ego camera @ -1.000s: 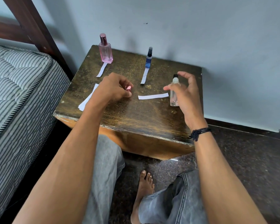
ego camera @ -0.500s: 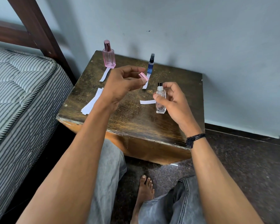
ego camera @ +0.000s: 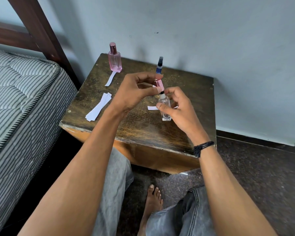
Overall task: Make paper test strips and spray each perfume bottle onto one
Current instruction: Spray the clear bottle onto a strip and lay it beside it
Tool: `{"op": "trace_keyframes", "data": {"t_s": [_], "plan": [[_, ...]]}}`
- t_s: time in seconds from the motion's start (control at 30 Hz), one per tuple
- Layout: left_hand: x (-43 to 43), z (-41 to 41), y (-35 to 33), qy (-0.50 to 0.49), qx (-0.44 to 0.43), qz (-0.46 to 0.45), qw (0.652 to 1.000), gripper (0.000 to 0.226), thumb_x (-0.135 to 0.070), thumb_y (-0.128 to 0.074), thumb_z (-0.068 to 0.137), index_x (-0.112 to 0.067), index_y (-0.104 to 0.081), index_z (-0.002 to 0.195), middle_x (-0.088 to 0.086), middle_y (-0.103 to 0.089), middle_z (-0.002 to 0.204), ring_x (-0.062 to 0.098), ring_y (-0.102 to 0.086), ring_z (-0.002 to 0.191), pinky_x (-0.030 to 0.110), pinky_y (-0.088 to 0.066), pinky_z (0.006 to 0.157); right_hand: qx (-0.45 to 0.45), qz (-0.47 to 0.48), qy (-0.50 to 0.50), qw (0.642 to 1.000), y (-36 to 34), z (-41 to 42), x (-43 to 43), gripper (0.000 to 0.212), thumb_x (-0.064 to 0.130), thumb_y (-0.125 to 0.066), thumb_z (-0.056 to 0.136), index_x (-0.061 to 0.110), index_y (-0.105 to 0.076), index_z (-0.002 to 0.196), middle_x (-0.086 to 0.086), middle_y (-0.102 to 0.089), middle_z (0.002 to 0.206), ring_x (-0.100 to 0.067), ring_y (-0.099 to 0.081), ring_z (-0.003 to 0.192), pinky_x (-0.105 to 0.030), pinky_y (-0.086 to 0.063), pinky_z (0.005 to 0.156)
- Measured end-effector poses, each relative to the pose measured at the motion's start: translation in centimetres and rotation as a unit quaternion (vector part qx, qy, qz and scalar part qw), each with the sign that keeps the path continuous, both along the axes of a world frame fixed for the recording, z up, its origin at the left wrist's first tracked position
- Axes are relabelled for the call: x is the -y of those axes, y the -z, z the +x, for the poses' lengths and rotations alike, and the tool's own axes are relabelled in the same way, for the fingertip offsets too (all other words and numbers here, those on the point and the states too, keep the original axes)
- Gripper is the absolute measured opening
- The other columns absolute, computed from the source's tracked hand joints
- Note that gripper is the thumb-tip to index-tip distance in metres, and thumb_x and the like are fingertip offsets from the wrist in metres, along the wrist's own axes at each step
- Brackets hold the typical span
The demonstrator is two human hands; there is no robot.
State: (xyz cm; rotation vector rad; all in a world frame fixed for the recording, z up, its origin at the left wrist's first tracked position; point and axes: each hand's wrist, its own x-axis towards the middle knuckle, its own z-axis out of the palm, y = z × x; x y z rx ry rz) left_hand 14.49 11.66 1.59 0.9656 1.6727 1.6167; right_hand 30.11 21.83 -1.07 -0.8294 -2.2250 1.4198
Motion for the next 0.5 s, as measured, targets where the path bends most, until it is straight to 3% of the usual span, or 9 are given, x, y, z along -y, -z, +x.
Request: {"op": "trace_keyframes", "data": {"t_s": [0.13,0.37,0.5], "plan": [[-0.04,-0.06,0.30,0.014,-0.015,-0.013,1.000,0.038,-0.009,-0.085,0.076,-0.016,-0.077,0.113,0.004,-0.075,0.103,0.017,-0.069,0.090,0.030,-0.058,0.088,0.005,0.013,-0.002,1.000,0.04,-0.16,-0.02,0.036,0.031,-0.081,0.087,0.035,-0.059,0.115,0.012,-0.072,0.114,-0.016,-0.064,0.119,-0.055,-0.045,0.107],[-0.11,-0.03,0.52,0.034,-0.036,-0.021,0.999,0.036,0.000,-0.083,0.076,-0.012,-0.075,0.110,0.003,-0.075,0.096,0.011,-0.069,0.087,0.027,-0.057,0.082,0.002,0.022,0.026,0.999,0.08,-0.10,-0.20,0.038,0.033,-0.087,0.081,0.042,-0.059,0.104,0.012,-0.075,0.112,-0.007,-0.068,0.101,-0.032,-0.050,0.088],[-0.30,0.02,0.81,0.041,-0.058,-0.030,0.997,0.033,-0.003,-0.083,0.077,-0.014,-0.076,0.108,0.003,-0.075,0.098,0.012,-0.070,0.088,0.033,-0.059,0.087,0.002,0.027,0.028,0.999,0.09,-0.05,-0.22,0.037,0.033,-0.088,0.080,0.037,-0.061,0.106,0.013,-0.076,0.105,-0.012,-0.070,0.093,-0.034,-0.054,0.087]]}}
